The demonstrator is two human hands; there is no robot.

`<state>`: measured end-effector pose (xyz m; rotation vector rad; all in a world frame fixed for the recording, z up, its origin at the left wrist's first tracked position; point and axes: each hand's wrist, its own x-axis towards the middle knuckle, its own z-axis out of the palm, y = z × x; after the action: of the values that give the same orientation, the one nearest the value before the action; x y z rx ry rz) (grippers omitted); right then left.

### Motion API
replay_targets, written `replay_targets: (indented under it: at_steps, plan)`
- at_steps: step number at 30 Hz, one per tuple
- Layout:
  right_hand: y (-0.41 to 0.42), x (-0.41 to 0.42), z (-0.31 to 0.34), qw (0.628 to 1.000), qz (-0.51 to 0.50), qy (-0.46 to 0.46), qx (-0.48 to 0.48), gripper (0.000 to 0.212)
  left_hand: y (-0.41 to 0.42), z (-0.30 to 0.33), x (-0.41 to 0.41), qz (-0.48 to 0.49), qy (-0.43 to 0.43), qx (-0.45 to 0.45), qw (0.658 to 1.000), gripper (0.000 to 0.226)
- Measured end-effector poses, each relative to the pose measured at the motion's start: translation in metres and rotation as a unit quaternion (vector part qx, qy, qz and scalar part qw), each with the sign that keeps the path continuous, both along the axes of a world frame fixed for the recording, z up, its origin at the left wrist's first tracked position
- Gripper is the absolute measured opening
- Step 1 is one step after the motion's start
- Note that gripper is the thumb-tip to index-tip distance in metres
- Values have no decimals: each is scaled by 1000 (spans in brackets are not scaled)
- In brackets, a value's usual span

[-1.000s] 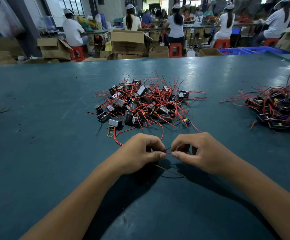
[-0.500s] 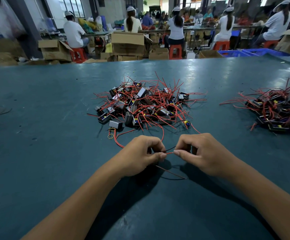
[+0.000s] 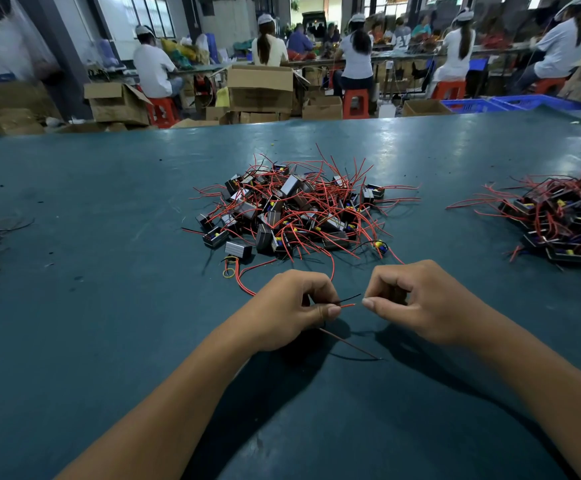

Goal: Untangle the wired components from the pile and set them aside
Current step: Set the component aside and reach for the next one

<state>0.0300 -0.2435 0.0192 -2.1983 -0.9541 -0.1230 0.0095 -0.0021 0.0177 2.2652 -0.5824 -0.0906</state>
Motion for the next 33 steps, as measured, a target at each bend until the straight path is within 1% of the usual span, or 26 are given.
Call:
replay_targets:
  at_steps: [4, 6, 8, 9, 11, 12, 13, 14, 15, 16, 17, 19, 21, 23, 25, 28, 29, 30, 31, 32, 33]
  plan:
    - [-4, 1, 4, 1000, 2, 14, 4, 16, 1, 1, 1, 4, 10, 5, 1000, 9]
    - [-7, 3, 6, 999, -14, 22, 29, 16, 5, 3, 1, 14, 22, 7, 1000, 6]
    - [-13, 8, 8, 996, -53, 13, 73, 15, 10, 7, 1, 30, 44, -35, 998, 1]
    - [-15, 10, 8, 993, -78, 3, 89, 16, 14, 10, 2, 43, 48, -64, 996, 4]
    - [-14, 13, 5, 989, -118, -17, 89, 19, 25, 15, 6, 85, 35, -115, 989, 8]
    - [-13, 14, 2, 989, -130, -25, 71, 20, 32, 17, 10, 117, 13, -128, 985, 6]
    - [-10, 13, -2, 989, -135, -33, 46, 20, 40, 17, 15, 152, -26, -121, 981, 6]
    - [-8, 13, -5, 989, -137, -40, 23, 20, 49, 16, 20, 191, -74, -91, 975, 7]
    - [-5, 12, -8, 989, -138, -44, 6, 18, 58, 14, 26, 229, -119, -43, 965, 10]
    - [-4, 12, -11, 989, -139, -44, -4, 17, 65, 10, 31, 261, -152, 12, 953, 15]
    - [-2, 12, -12, 989, -138, -42, -11, 15, 73, 5, 37, 283, -165, 65, 943, 22]
    - [2, 11, -14, 991, -130, -36, -22, 12, 84, -7, 48, 298, -134, 142, 935, 38]
    - [4, 10, -15, 992, -123, -32, -27, 11, 88, -16, 55, 292, -101, 199, 930, 46]
    - [4, 10, -16, 992, -120, -31, -32, 10, 92, -23, 59, 295, -94, 219, 925, 52]
    - [4, 9, -15, 992, -119, -30, -31, 10, 95, -24, 59, 305, -110, 208, 923, 54]
    - [5, 8, -14, 992, -119, -32, -32, 10, 96, -18, 55, 304, -149, 209, 917, 42]
    - [6, 8, -14, 992, -118, -32, -32, 9, 95, -14, 54, 308, -167, 186, 918, 37]
    - [6, 7, -13, 992, -119, -33, -31, 9, 94, -10, 52, 317, -183, 133, 921, 30]
    - [6, 7, -13, 992, -120, -35, -30, 9, 91, -4, 50, 326, -188, 49, 925, 24]
    - [6, 6, -13, 991, -122, -35, -28, 8, 89, 1, 48, 330, -171, -58, 927, 20]
    - [6, 6, -13, 991, -124, -36, -25, 8, 86, 6, 46, 326, -136, -174, 919, 19]
